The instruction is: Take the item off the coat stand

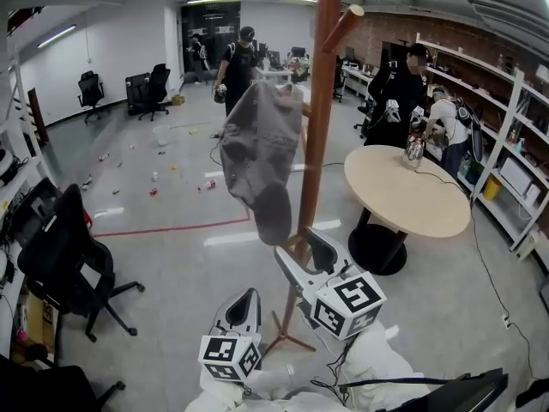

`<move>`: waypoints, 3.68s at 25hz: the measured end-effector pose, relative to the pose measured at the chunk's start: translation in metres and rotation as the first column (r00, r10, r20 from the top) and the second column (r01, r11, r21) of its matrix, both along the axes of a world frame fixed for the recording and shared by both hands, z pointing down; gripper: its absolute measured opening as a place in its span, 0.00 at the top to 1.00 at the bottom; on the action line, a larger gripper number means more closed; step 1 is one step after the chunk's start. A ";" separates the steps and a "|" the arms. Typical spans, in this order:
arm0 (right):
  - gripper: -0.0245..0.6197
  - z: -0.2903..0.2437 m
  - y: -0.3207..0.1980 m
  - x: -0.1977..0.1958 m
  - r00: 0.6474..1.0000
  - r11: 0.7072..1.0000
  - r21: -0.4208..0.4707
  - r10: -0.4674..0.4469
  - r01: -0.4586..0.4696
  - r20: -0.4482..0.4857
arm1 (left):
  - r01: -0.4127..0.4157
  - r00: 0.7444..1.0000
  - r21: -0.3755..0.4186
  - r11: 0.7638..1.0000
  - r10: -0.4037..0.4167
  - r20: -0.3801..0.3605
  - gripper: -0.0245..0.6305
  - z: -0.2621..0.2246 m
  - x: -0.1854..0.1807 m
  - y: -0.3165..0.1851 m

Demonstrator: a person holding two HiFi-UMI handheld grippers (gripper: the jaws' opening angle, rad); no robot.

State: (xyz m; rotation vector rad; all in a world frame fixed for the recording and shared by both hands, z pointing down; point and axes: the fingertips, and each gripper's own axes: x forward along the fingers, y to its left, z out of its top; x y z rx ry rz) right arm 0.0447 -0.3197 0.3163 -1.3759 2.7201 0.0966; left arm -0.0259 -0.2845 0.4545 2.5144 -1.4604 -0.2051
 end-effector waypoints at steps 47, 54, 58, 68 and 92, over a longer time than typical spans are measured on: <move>0.90 -0.033 -0.034 -0.039 0.983 0.985 0.003 -0.170 0.171 -0.072 | 0.100 0.995 -0.023 0.995 -0.099 0.023 0.99 0.014 -0.035 -0.020; 0.90 -0.053 -0.021 -0.043 0.975 0.977 0.016 -0.213 0.214 -0.058 | 0.115 0.993 -0.027 0.993 -0.114 0.018 0.99 0.015 -0.041 -0.017; 0.90 -0.057 -0.017 -0.050 0.970 0.972 0.011 -0.232 0.233 -0.070 | 0.120 0.993 -0.022 0.993 -0.120 0.014 0.99 0.012 -0.044 -0.013; 0.90 -0.063 -0.002 -0.079 0.944 0.949 0.002 -0.314 0.316 -0.102 | 0.163 0.987 -0.025 0.986 -0.163 0.009 0.99 0.013 -0.061 0.000; 0.91 0.065 0.052 -0.090 0.934 0.928 -0.121 -0.357 0.353 -0.020 | 0.189 0.982 -0.028 0.982 -0.188 0.031 0.99 0.019 -0.070 0.015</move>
